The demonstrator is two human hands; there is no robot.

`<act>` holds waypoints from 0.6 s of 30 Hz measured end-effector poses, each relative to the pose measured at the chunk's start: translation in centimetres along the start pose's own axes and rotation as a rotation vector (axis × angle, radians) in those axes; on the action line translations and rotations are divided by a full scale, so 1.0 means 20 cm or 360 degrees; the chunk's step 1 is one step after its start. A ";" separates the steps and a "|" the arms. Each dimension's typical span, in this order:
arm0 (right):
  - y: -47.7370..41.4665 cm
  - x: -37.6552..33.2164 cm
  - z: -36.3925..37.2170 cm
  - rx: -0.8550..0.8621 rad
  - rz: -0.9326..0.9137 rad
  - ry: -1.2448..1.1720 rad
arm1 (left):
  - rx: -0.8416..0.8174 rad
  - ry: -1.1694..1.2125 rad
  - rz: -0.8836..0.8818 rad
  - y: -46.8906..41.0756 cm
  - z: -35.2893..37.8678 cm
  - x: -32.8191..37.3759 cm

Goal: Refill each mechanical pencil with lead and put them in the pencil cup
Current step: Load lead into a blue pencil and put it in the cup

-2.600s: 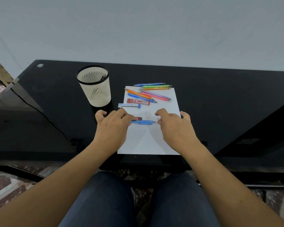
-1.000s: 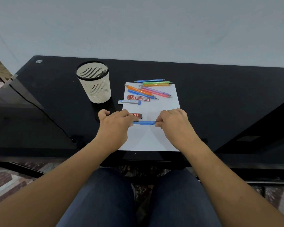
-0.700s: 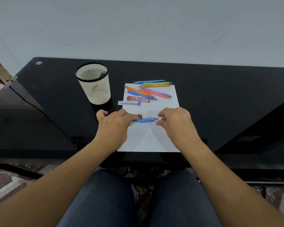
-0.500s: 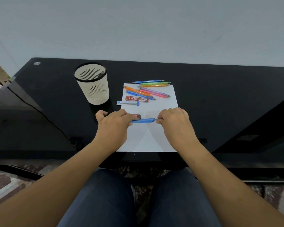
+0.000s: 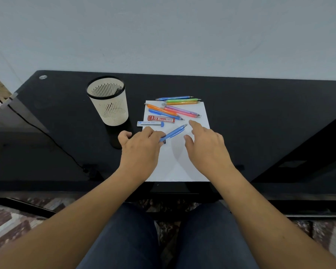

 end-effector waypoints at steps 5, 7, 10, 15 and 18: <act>0.00 -0.05 0.01 0.0042 0.0077 -0.0191 | 0.0154 0.0021 0.0153 0.02 0.01 0.05; 0.00 -0.06 0.01 0.0109 0.0167 -0.0401 | 0.0205 0.0030 0.0181 0.03 0.01 0.06; 0.00 -0.04 0.01 0.0250 0.0272 -0.0753 | 0.0213 0.0025 0.0239 0.03 0.01 0.07; -0.03 -0.02 -0.04 0.0386 0.0282 -0.0862 | 0.0000 -0.0105 0.0214 0.02 0.03 0.00; -0.05 0.01 -0.06 0.0411 0.0272 -0.0871 | -0.0143 -0.0136 0.0136 0.03 0.04 -0.08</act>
Point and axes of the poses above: each hand's wrist, its own y-axis away from the middle knuckle, its own z-axis out of the palm, x = y × z, the point moved 3 cm from there along -y, towards the middle knuckle, and after that the axes turned 2 degrees about -y, right-handed, at the moved point
